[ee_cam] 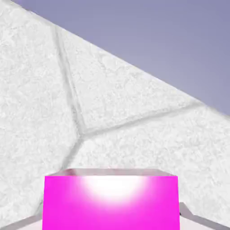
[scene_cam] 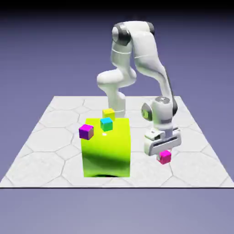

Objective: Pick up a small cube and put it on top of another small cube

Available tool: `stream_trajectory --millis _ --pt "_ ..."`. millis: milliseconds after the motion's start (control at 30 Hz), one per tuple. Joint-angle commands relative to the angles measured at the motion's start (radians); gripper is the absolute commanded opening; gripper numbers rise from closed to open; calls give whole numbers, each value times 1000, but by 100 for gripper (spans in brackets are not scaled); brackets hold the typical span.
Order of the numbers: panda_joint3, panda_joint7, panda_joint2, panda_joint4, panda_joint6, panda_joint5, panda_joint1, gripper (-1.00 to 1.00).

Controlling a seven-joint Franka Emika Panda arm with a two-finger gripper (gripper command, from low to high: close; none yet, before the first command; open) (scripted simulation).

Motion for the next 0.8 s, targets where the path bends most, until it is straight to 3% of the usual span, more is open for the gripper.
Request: stream_trajectory --millis 0,767 --pt "-13 -43 -36 -5 -37 -8 -6 -100" --pt "-310 -948 -870 -131 -818 -215 -172 -100"
